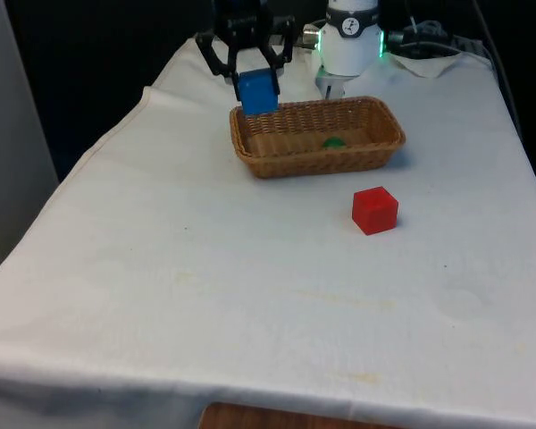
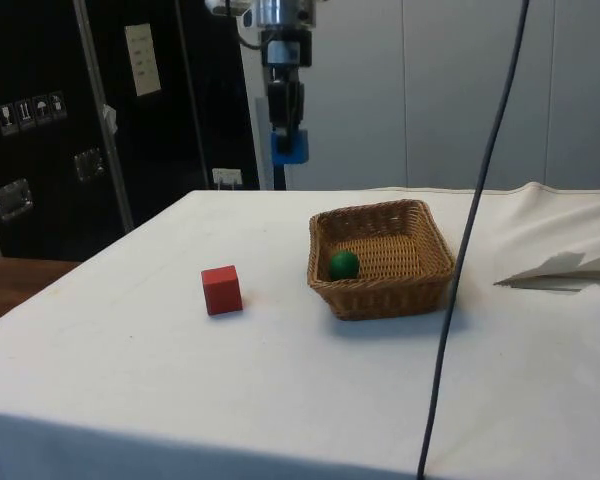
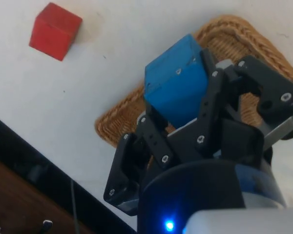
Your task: Place all non-red objects into the basket.
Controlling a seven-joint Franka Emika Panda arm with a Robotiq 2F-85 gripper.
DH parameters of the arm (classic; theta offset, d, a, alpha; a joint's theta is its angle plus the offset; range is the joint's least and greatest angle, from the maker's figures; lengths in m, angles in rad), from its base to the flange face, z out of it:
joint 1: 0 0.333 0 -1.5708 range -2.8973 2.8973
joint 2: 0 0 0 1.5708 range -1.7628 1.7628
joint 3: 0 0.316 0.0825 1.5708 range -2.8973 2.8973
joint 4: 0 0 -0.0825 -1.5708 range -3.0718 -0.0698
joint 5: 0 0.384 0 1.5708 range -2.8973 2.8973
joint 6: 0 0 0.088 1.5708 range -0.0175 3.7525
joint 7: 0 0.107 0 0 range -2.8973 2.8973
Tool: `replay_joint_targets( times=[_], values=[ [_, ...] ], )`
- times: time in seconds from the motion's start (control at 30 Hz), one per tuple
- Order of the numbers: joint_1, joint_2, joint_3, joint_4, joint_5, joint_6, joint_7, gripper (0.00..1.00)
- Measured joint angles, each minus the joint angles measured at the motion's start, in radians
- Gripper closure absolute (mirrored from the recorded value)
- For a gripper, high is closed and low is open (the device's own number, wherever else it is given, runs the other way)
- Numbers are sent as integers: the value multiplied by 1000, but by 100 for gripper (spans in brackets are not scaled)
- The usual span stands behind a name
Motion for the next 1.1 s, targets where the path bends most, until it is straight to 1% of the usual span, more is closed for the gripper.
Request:
replay_joint_targets(
  times=[0.13, 0.17, 0.47, 0.5, 0.63, 0.7, 0.77, 0.9, 0.97, 1.0, 1.1],
  values=[
    [0, -30, -2, -28, -18, 1, 0, 99],
    [0, -46, -3, -45, -32, 3, 0, 99],
    [0, -101, -11, -111, -83, 16, 1, 99],
    [0, -117, -12, -131, -98, 23, 3, 99],
    [0, -140, -13, -158, -117, 35, 7, 99],
    [0, -160, -14, -186, -136, 49, 11, 99],
    [0, -160, -14, -186, -136, 49, 11, 99],
    [0, -189, -14, -230, -163, 75, 15, 99],
    [0, -195, -14, -240, -169, 82, 17, 99],
    [0, -208, -14, -260, -180, 93, 19, 99],
    [0, -226, -14, -288, -196, 111, 24, 99]
  ],
)
